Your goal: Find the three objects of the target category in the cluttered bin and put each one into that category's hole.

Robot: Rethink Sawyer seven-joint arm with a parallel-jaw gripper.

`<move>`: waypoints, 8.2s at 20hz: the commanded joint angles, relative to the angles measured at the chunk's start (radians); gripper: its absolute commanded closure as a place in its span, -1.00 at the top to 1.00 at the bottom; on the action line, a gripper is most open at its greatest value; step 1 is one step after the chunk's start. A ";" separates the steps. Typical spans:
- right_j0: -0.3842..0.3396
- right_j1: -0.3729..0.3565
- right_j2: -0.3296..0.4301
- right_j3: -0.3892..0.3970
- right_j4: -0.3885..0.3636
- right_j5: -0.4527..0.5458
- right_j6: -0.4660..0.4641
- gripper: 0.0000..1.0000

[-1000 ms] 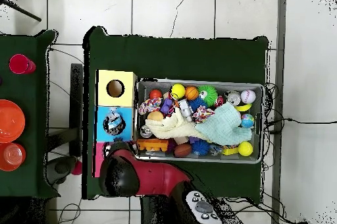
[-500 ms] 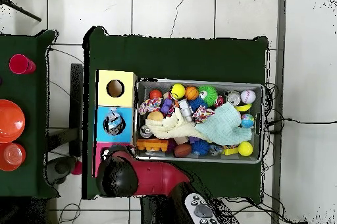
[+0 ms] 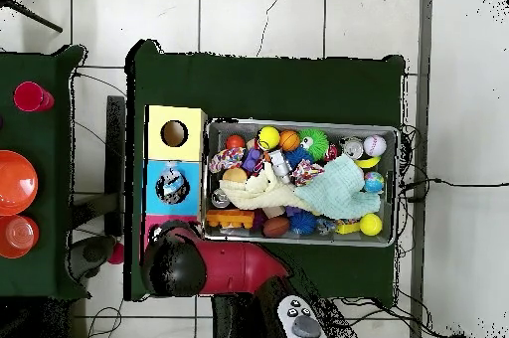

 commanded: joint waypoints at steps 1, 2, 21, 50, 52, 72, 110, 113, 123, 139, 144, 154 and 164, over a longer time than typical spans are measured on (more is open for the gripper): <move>-0.013 -0.016 0.000 -0.111 0.030 0.070 0.148 -1.00; -0.016 -0.016 0.004 -0.107 0.031 0.061 0.151 -1.00; -0.055 0.011 0.060 -0.080 -0.006 -0.179 0.187 -1.00; -0.101 0.062 0.150 -0.047 0.018 -0.285 0.253 -1.00; -0.101 0.064 0.150 -0.048 0.017 -0.287 0.252 -1.00; -0.026 0.081 0.028 -0.092 0.000 -0.276 0.189 -1.00; 0.039 0.130 -0.069 -0.139 -0.043 -0.344 0.150 -1.00; 0.044 0.130 -0.074 -0.143 -0.040 -0.344 0.150 -1.00; 0.057 0.142 -0.091 -0.156 -0.035 -0.347 0.147 -1.00; 0.047 0.031 -0.072 -0.142 0.007 -0.051 0.104 -1.00; 0.040 0.012 -0.066 -0.154 -0.010 0.008 0.090 -1.00; 0.011 -0.068 -0.034 -0.148 0.012 0.079 0.122 -1.00; 0.003 -0.057 -0.022 -0.138 -0.008 -0.072 0.163 -1.00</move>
